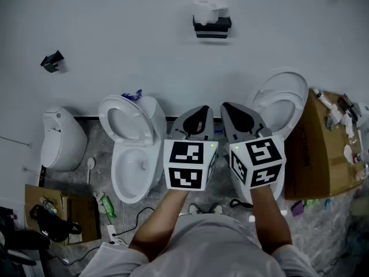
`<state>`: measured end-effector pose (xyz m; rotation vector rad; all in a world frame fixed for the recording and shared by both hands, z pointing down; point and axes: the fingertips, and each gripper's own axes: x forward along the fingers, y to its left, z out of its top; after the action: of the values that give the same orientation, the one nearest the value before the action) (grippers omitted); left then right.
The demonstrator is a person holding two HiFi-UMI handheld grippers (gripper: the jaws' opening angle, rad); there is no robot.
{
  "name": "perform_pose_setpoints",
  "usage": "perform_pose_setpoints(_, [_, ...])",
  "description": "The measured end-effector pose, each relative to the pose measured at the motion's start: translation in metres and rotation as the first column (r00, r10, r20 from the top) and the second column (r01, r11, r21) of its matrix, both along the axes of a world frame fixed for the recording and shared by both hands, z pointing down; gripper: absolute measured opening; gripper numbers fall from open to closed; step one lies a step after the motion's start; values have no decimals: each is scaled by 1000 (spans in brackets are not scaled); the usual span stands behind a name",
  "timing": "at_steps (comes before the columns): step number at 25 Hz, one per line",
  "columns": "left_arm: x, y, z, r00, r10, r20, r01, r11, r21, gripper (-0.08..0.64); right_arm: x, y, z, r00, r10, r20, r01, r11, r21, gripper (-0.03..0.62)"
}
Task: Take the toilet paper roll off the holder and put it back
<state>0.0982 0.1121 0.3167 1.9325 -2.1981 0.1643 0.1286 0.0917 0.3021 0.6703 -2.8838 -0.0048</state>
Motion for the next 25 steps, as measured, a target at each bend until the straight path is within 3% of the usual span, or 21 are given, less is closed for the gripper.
perform_pose_setpoints(25, [-57, 3, 5, 998, 59, -17, -59, 998, 11, 5, -55, 10, 11, 998, 57, -26, -58, 998, -18, 2])
